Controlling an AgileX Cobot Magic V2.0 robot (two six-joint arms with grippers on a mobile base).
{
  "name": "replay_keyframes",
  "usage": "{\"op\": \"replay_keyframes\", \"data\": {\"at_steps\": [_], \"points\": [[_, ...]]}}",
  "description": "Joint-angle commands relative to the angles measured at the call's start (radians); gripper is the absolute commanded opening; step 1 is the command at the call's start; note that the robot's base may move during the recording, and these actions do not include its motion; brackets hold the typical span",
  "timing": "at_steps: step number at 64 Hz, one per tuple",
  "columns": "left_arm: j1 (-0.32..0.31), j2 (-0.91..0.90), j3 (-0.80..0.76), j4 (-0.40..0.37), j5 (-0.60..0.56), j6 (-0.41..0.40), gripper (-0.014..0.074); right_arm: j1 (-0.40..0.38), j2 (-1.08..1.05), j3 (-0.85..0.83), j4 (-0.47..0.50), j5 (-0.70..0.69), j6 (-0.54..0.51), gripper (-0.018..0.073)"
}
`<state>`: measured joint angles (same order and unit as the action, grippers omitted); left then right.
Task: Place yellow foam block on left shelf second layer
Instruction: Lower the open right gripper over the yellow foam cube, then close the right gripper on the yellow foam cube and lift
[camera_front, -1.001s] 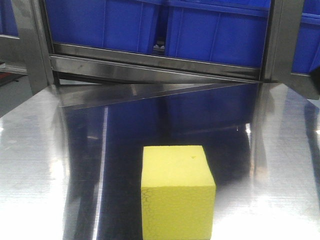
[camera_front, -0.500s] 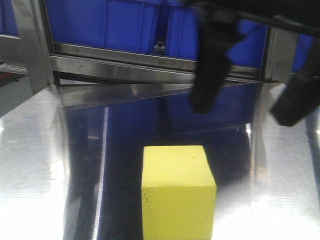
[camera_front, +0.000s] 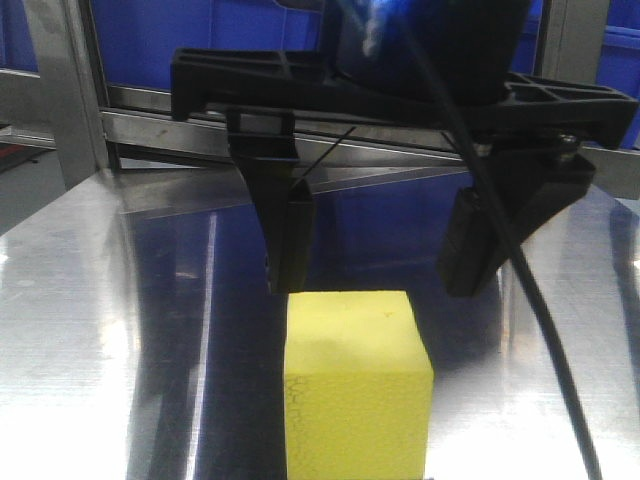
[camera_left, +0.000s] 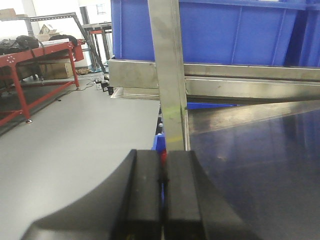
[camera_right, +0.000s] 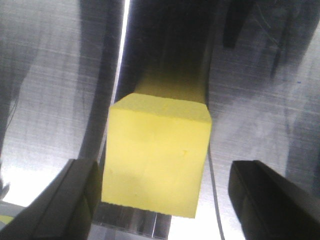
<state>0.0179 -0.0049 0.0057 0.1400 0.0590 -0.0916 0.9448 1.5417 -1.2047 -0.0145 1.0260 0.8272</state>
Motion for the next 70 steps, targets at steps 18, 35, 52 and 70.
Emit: {"op": "replay_keyframes", "data": {"at_steps": [18, 35, 52, 70], "points": [[-0.007, -0.022, 0.025, -0.006, -0.081, -0.005, 0.0136, 0.030, 0.012, -0.044, -0.052, -0.017, 0.071, 0.0631], [-0.007, -0.022, 0.025, -0.006, -0.081, -0.005, 0.0136, 0.035, 0.014, -0.044, -0.075, -0.010, 0.111, 0.0631], [-0.007, -0.022, 0.025, -0.006, -0.081, -0.005, 0.0136, 0.050, 0.014, -0.044, -0.077, -0.020, 0.111, 0.0631], [-0.007, -0.022, 0.025, -0.006, -0.081, -0.005, 0.0136, 0.057, 0.033, -0.044, -0.078, -0.019, 0.120, 0.0631]]}}
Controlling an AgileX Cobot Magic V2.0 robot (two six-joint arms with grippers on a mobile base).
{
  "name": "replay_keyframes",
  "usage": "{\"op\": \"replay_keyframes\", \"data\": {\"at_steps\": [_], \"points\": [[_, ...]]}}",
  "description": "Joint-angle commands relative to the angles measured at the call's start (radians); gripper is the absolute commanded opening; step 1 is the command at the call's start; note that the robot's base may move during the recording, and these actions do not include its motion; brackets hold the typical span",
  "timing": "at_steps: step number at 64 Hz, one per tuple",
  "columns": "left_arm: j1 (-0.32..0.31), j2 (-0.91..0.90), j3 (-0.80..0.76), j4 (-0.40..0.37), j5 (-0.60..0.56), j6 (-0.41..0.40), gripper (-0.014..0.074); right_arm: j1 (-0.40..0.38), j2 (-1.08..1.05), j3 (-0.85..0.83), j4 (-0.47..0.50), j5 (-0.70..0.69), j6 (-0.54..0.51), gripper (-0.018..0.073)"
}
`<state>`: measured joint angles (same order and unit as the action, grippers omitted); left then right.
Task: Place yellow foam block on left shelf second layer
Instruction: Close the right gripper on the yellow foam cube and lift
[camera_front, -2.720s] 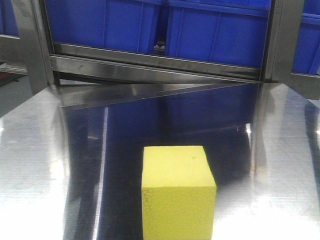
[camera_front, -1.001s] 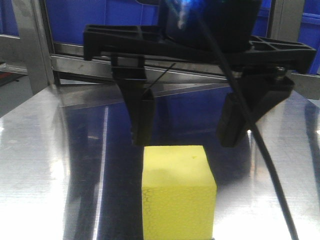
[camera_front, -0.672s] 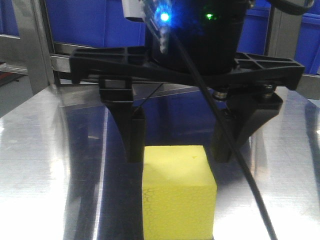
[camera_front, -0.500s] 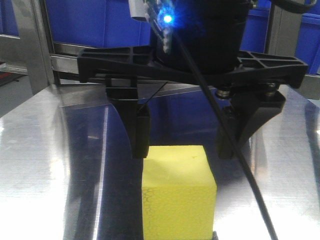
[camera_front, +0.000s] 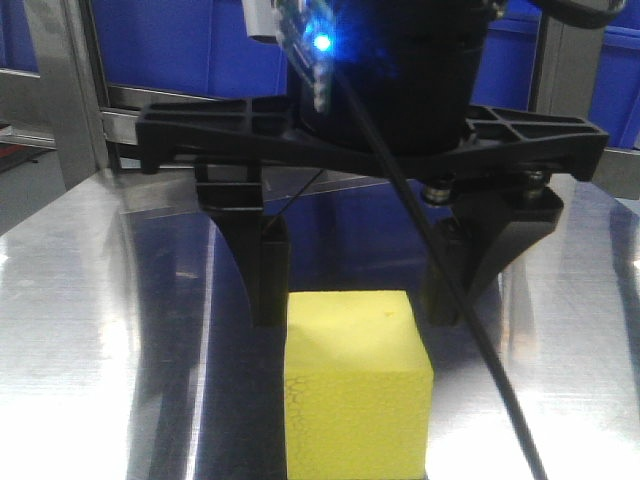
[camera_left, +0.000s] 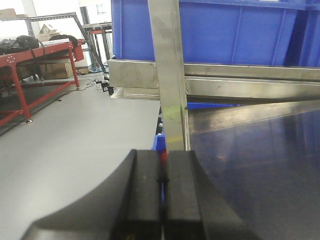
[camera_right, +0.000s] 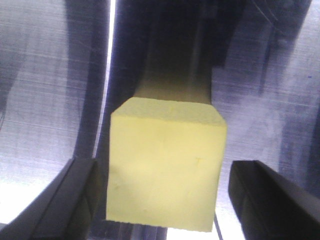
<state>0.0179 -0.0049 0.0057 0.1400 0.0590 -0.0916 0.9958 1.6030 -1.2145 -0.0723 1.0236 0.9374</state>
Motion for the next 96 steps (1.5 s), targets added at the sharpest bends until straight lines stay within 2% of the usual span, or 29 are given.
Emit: {"op": "replay_keyframes", "data": {"at_steps": [1, 12, 72, 89, 96], "points": [[-0.007, -0.022, 0.025, -0.006, -0.081, -0.005, 0.0136, 0.006, -0.027, -0.034, -0.021, -0.017, 0.011, 0.0631], [-0.007, -0.022, 0.025, -0.006, -0.081, -0.005, 0.0136, 0.008, -0.025, -0.033, -0.033, -0.017, 0.036, 0.0631], [-0.007, -0.022, 0.025, -0.006, -0.081, -0.005, 0.0136, 0.008, 0.051, 0.008, -0.026, -0.086, 0.036, 0.0630], [-0.007, -0.022, 0.025, -0.006, -0.081, -0.005, 0.0136, 0.008, 0.051, 0.008, -0.027, -0.086, 0.036, 0.0512], [-0.007, -0.022, 0.025, -0.006, -0.081, -0.005, 0.0136, 0.008, 0.049, 0.007, -0.027, -0.084, 0.036, 0.0505]]}}
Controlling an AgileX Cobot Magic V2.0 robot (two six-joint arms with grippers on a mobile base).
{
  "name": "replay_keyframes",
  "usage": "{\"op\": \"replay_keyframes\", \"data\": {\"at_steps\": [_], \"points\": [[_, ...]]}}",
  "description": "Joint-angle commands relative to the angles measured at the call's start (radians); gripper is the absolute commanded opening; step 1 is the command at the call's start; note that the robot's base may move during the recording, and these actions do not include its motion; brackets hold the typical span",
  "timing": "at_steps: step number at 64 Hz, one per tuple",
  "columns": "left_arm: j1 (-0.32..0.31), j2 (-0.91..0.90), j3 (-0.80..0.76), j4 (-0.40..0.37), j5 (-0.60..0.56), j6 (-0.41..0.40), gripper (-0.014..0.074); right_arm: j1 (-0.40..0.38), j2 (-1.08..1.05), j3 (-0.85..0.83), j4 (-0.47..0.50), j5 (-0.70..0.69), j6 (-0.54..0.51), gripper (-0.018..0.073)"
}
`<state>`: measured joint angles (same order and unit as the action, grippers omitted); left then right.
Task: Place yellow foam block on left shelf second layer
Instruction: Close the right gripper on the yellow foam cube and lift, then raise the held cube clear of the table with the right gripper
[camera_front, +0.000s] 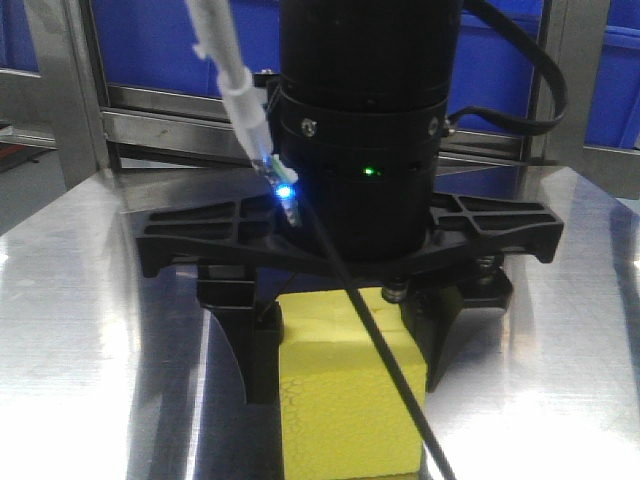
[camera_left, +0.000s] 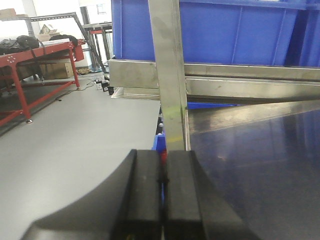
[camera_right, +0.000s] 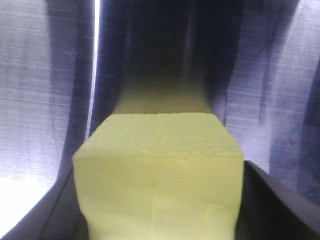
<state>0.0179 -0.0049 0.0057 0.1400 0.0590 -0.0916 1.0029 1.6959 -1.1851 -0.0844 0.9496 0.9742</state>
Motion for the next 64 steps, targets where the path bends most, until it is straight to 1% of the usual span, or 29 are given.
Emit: {"op": "replay_keyframes", "data": {"at_steps": [1, 11, 23, 33, 41, 48, 56, 64], "points": [[-0.007, -0.022, 0.025, -0.006, -0.081, -0.005, 0.0136, 0.001, -0.045, -0.023, -0.015, -0.008, -0.001, 0.0505], [-0.007, -0.022, 0.025, -0.006, -0.081, -0.005, 0.0136, -0.008, -0.081, -0.023, -0.031, 0.027, -0.015, 0.0505], [-0.007, -0.022, 0.025, -0.006, -0.081, -0.005, 0.0136, -0.075, -0.176, -0.004, -0.031, 0.093, -0.155, 0.0505], [-0.007, -0.022, 0.025, -0.006, -0.081, -0.005, 0.0136, -0.166, -0.296, 0.096, -0.024, 0.092, -0.265, 0.0505], [-0.007, -0.022, 0.025, -0.006, -0.081, -0.005, 0.0136, -0.267, -0.417, 0.207, 0.020, 0.067, -0.375, 0.0505], [-0.007, -0.022, 0.025, -0.006, -0.081, -0.005, 0.0136, -0.374, -0.533, 0.298, 0.055, 0.040, -0.486, 0.0505], [-0.007, -0.022, 0.025, -0.006, -0.081, -0.005, 0.0136, -0.522, -0.676, 0.392, 0.084, 0.011, -0.616, 0.0505], [-0.007, -0.022, 0.025, -0.006, -0.081, -0.005, 0.0136, -0.674, -0.810, 0.471, 0.100, -0.014, -0.714, 0.0505]]}}
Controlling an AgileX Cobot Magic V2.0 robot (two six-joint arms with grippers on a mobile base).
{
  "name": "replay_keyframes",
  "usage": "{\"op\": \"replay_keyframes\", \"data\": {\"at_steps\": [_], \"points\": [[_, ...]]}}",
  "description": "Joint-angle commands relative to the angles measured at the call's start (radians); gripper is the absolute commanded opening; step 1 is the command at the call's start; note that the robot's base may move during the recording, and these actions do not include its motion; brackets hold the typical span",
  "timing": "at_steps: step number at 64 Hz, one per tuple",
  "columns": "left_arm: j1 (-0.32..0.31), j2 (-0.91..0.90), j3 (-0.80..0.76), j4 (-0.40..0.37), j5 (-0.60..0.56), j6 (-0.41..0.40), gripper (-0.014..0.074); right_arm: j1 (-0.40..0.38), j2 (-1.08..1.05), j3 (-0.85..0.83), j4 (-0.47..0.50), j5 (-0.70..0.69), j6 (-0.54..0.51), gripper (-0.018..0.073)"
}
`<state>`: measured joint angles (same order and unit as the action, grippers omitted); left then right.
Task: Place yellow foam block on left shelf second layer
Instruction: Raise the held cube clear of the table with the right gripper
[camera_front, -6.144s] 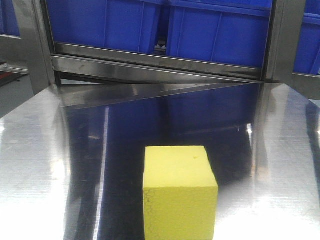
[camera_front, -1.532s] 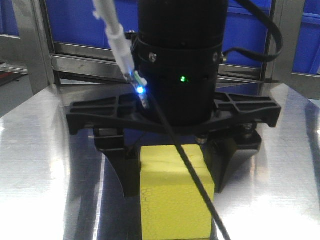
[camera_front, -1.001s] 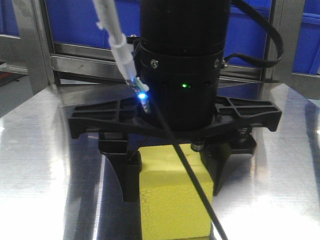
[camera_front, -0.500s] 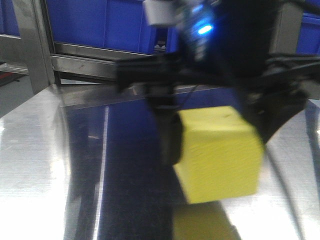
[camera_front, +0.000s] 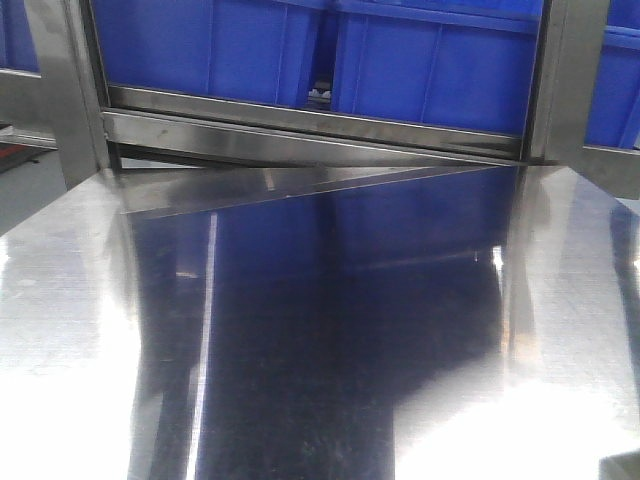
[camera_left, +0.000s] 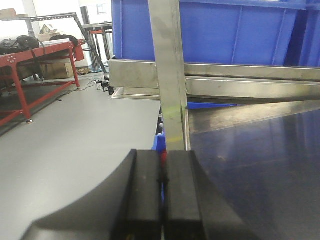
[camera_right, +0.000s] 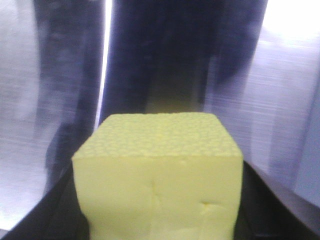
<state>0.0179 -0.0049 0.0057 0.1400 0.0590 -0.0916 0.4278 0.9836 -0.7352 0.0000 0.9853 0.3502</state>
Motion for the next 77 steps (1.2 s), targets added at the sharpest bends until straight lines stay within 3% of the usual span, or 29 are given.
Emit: {"op": "replay_keyframes", "data": {"at_steps": [1, 8, 17, 43, 60, 77], "points": [[-0.007, -0.022, 0.025, -0.006, -0.081, -0.005, 0.0136, -0.116, -0.113, 0.031, 0.016, -0.054, -0.103, 0.0505], [-0.007, -0.022, 0.025, -0.006, -0.081, -0.005, 0.0136, -0.226, -0.221, 0.092, 0.018, -0.107, -0.214, 0.0505], [-0.007, -0.022, 0.025, -0.006, -0.081, -0.005, 0.0136, -0.313, -0.343, 0.156, 0.018, -0.226, -0.313, 0.0505], [-0.007, -0.022, 0.025, -0.006, -0.081, -0.005, 0.0136, -0.327, -0.592, 0.304, 0.018, -0.819, -0.333, 0.0505], [-0.007, -0.022, 0.025, -0.006, -0.081, -0.005, 0.0136, -0.327, -0.677, 0.319, 0.018, -0.909, -0.333, 0.0505], [-0.007, -0.022, 0.025, -0.006, -0.081, -0.005, 0.0136, -0.327, -0.677, 0.319, 0.018, -0.907, -0.333, 0.0505]]}}
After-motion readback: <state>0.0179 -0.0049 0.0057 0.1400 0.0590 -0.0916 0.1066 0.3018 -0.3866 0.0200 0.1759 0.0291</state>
